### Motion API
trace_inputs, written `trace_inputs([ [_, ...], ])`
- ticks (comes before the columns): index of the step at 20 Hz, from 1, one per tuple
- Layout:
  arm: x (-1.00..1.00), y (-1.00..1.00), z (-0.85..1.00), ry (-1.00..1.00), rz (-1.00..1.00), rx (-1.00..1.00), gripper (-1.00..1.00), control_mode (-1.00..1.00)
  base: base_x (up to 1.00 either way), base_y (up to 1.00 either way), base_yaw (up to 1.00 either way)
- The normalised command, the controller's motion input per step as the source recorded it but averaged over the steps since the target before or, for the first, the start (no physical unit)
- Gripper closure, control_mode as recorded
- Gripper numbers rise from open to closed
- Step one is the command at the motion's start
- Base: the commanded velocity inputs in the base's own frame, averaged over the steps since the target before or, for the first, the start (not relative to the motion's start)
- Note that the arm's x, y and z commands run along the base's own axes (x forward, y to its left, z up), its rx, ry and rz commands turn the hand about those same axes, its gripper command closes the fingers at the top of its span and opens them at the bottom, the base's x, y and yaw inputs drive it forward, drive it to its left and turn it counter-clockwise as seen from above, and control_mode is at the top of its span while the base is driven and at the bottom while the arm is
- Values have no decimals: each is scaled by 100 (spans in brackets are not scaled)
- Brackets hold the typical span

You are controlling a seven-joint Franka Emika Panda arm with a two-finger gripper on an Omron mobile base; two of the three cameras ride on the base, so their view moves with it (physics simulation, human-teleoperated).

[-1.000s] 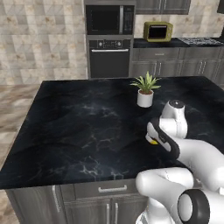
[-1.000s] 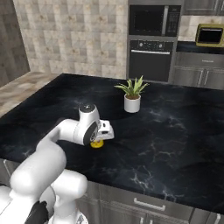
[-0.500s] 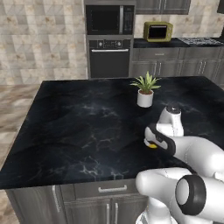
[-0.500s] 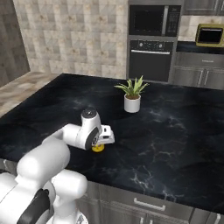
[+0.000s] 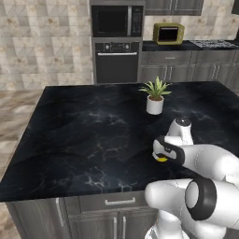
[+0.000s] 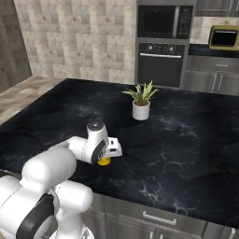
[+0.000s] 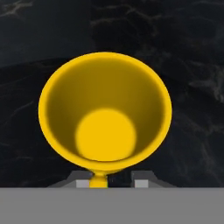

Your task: Clear the mugs and bowl far away from the sink.

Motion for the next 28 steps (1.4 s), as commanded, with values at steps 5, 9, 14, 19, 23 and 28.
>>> trace_inputs([
  [5, 0, 0, 0, 0, 0, 0, -100, -100, 0, 0, 0],
  [9, -27, 0, 26, -5, -3, 0, -100, -100, 0, 0, 0],
  [14, -63, 0, 92, -3, -15, 0, -100, -100, 0, 0, 0],
  [19, -69, 0, 89, 0, -22, 0, -100, -100, 0, 0, 0],
  [23, -63, 0, 54, 0, -23, 0, -100, -100, 0, 0, 0],
  [28, -39, 0, 58, -2, -6, 0, -100, -100, 0, 0, 0],
])
